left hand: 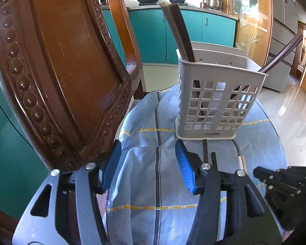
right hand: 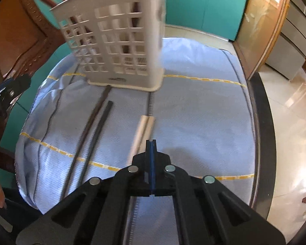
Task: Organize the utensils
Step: 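Align the right tool over a light wooden chopstick while the left tool aligns over a dark brown one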
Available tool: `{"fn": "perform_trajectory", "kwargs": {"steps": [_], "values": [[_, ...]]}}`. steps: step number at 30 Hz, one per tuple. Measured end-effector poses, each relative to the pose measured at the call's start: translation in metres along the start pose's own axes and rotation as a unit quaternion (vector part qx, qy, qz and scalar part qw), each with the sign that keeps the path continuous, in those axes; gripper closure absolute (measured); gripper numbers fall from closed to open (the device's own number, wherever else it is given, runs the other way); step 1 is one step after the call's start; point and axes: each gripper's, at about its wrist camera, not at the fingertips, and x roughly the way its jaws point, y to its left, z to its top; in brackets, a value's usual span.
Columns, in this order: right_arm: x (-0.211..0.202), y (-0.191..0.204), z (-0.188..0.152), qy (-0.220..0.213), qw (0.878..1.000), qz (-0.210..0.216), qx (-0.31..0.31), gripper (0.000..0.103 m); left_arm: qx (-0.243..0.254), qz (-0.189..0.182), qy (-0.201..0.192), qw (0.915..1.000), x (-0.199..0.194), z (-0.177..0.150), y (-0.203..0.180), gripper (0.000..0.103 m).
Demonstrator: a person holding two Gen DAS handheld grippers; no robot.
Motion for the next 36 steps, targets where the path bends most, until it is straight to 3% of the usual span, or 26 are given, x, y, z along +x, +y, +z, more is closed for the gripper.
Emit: {"fn": "perform_trajectory", "kwargs": {"steps": [7, 24, 27, 29, 31, 32, 36], "values": [[0.014, 0.004, -0.006, 0.036, 0.999, 0.007, -0.008, 0.098, 0.005, -0.001, 0.011, 0.9999, 0.005, -0.005, -0.007, 0.045], [0.012, 0.018, -0.012, 0.026, 0.999, 0.011, -0.045, 0.097, 0.032, 0.000, 0.034, 0.9989, 0.014, -0.016, -0.021, 0.037], [0.011, 0.013, -0.013, 0.026, 0.999, -0.018, -0.040, 0.097, 0.035, 0.000, 0.037, 0.9987, 0.014, -0.017, -0.022, 0.034], [0.009, 0.001, -0.011, 0.029, 0.999, -0.004, -0.016, 0.096, 0.037, -0.001, 0.040, 0.9985, 0.014, -0.019, -0.023, 0.033], [0.005, -0.012, -0.008, 0.032, 0.999, 0.033, 0.020, 0.087, 0.036, -0.006, 0.044, 0.9984, 0.015, -0.018, -0.023, 0.031], [0.001, -0.018, -0.007, 0.029, 0.998, 0.049, 0.039, 0.077, 0.035, -0.013, 0.047, 0.9982, 0.015, -0.019, -0.024, 0.029], [-0.008, -0.035, -0.001, 0.015, 0.995, 0.061, 0.074, 0.060, 0.047, -0.031, 0.049, 0.9972, 0.012, -0.022, -0.030, 0.023]]}}
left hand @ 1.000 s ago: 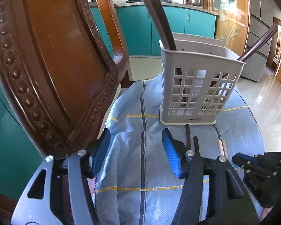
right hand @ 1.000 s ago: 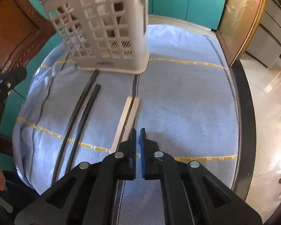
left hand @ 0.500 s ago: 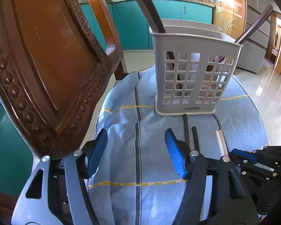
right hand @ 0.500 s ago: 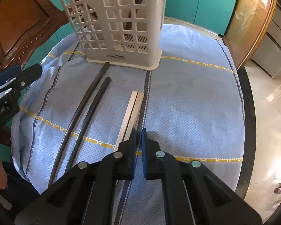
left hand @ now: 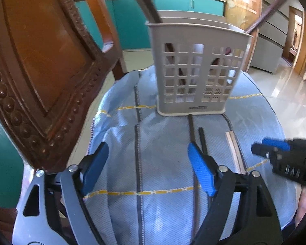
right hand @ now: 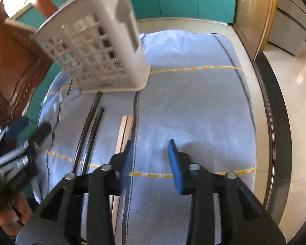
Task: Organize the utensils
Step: 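Align the right tool over a light wooden chopstick while the left tool aligns over a dark brown one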
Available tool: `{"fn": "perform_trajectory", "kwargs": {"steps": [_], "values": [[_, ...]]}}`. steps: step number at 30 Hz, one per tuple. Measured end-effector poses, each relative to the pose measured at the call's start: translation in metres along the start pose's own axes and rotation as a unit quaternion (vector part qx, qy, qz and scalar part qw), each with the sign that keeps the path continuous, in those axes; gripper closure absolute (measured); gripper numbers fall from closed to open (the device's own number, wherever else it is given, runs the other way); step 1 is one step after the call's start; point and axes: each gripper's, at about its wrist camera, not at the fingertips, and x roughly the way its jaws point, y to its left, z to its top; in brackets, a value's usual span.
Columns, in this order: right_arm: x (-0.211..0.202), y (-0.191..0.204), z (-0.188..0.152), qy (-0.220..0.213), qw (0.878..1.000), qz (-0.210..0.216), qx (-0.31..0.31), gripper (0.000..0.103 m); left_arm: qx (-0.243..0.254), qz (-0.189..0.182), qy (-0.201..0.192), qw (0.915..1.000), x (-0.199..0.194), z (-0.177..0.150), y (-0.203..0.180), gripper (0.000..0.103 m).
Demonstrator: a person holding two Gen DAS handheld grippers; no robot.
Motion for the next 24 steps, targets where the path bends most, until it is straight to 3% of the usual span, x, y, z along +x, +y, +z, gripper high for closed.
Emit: {"fn": "perform_trajectory", "kwargs": {"steps": [4, 7, 8, 13, 17, 18, 20, 24], "values": [[0.000, -0.006, 0.003, 0.004, 1.000, 0.014, 0.023, 0.049, 0.035, 0.013, -0.010, 0.9992, -0.003, -0.004, -0.013, 0.018], [0.004, 0.000, 0.002, 0.004, 1.000, 0.013, 0.011, 0.048, 0.037, -0.050, 0.008, 0.9980, -0.002, -0.006, -0.018, 0.017], [0.005, 0.005, 0.002, 0.001, 1.000, 0.011, -0.001, 0.048, 0.040, -0.055, 0.018, 0.9975, 0.000, -0.007, -0.021, 0.016], [0.014, 0.031, -0.002, 0.004, 0.997, -0.013, -0.071, 0.048, 0.047, -0.036, 0.026, 0.9979, 0.005, -0.012, -0.025, 0.016], [0.020, 0.031, -0.005, 0.017, 0.996, -0.025, -0.083, 0.058, 0.033, -0.019, 0.041, 0.9984, 0.012, -0.012, -0.015, 0.016], [0.019, 0.029, -0.004, 0.018, 0.996, -0.026, -0.082, 0.066, 0.026, -0.020, 0.045, 0.9985, 0.014, -0.012, -0.012, 0.016], [0.017, 0.026, -0.003, 0.023, 0.996, -0.027, -0.080, 0.072, 0.021, -0.022, 0.049, 0.9983, 0.016, -0.011, -0.008, 0.016], [0.013, 0.021, -0.001, 0.024, 0.996, -0.030, -0.078, 0.074, 0.035, -0.013, 0.051, 0.9980, 0.015, -0.012, -0.010, 0.016]]}}
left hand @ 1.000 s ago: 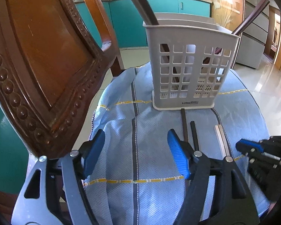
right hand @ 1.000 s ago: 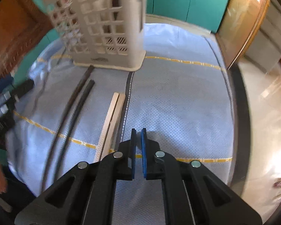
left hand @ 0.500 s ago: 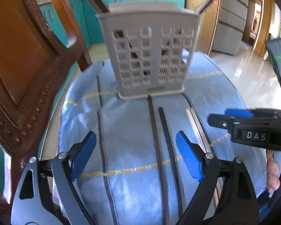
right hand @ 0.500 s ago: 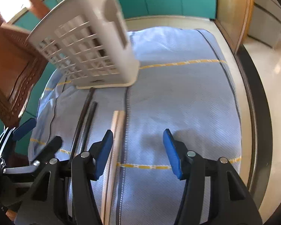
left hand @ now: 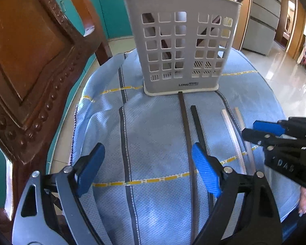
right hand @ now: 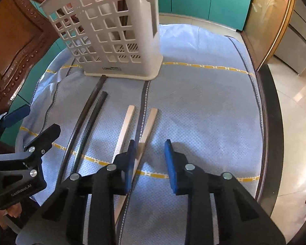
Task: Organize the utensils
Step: 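Align the right tool over a light wooden chopstick while the left tool aligns over a dark brown one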
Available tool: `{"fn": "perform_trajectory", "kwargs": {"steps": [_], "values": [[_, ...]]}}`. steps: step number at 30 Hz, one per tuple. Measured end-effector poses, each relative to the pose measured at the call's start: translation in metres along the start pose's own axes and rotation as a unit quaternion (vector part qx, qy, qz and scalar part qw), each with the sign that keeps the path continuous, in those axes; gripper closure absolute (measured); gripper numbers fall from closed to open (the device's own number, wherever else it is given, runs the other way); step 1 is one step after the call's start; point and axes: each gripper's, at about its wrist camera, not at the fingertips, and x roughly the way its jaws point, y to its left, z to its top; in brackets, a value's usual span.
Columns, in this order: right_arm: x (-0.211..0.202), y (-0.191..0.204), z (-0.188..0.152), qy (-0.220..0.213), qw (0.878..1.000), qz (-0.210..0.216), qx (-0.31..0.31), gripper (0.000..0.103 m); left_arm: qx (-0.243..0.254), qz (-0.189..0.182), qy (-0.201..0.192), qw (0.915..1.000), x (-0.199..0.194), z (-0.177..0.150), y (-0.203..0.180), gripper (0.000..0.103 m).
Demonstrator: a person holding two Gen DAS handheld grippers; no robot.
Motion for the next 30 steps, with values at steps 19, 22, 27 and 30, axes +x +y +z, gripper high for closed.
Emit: {"fn": "perform_trajectory", "kwargs": {"steps": [19, 22, 27, 30], "values": [[0.003, 0.003, -0.003, -0.001, 1.000, -0.012, -0.001, 0.074, 0.019, -0.030, 0.046, 0.9983, 0.023, 0.000, -0.016, 0.044], [0.007, 0.009, -0.003, 0.001, 1.000, -0.018, -0.007, 0.074, 0.016, -0.028, 0.052, 0.9981, 0.027, 0.007, -0.016, 0.044], [0.010, 0.023, -0.003, -0.008, 0.998, -0.045, -0.036, 0.074, -0.014, -0.041, 0.073, 0.9964, 0.040, 0.020, -0.007, 0.043], [0.012, 0.028, -0.004, -0.010, 0.998, -0.041, -0.044, 0.088, -0.019, -0.043, 0.076, 0.9960, 0.043, 0.023, -0.005, 0.047]]}}
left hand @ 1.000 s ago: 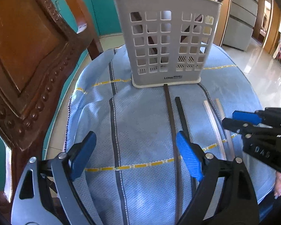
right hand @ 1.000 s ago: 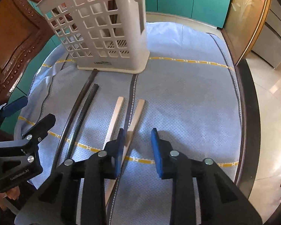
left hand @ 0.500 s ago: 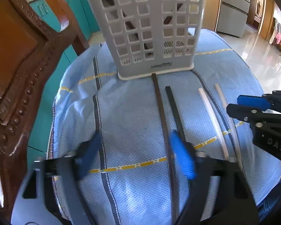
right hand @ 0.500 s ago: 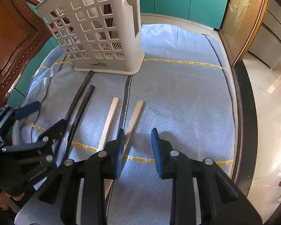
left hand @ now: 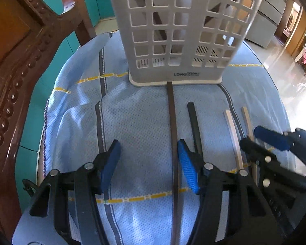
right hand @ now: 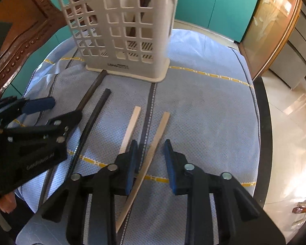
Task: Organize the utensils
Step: 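Align the right tool over a light wooden chopstick while the left tool aligns over a dark brown one, then close both tools on their chopsticks and lift them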
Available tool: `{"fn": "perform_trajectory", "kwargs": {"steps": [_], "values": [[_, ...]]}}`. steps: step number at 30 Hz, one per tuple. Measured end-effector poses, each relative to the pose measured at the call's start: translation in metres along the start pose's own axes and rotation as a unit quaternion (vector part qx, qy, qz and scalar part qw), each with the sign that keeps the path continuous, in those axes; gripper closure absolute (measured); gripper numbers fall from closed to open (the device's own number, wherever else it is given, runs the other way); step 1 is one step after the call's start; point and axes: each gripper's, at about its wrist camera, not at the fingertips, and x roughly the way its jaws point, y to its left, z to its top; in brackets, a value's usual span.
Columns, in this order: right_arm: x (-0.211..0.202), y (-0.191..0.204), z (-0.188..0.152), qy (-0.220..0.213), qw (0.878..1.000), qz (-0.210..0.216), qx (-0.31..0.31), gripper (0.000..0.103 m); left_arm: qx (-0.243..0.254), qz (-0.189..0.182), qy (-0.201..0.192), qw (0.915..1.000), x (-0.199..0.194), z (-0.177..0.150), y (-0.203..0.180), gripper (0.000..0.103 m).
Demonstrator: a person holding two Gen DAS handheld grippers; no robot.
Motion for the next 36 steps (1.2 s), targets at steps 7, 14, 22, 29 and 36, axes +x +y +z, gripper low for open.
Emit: {"fn": "perform_trajectory", "kwargs": {"steps": [7, 14, 22, 29, 36], "values": [[-0.003, -0.006, -0.002, -0.001, 1.000, 0.014, 0.000, 0.096, -0.004, -0.012, 0.004, 0.9999, 0.002, -0.001, 0.007, 0.095], [-0.015, -0.003, -0.003, -0.015, 1.000, -0.005, -0.019, 0.096, 0.007, 0.001, 0.004, 1.0000, -0.009, -0.012, 0.013, 0.096], [-0.006, -0.007, -0.004, 0.003, 1.000, -0.005, -0.013, 0.093, 0.021, 0.021, 0.000, 0.9996, -0.006, -0.016, -0.002, 0.093], [-0.001, -0.011, -0.004, 0.009, 1.000, -0.007, 0.004, 0.087, 0.020, 0.038, -0.004, 0.9991, 0.003, 0.003, -0.018, 0.087], [0.001, -0.009, -0.004, 0.002, 1.000, -0.009, 0.008, 0.086, 0.025, 0.067, -0.009, 0.9974, 0.009, 0.017, -0.030, 0.073]]}}
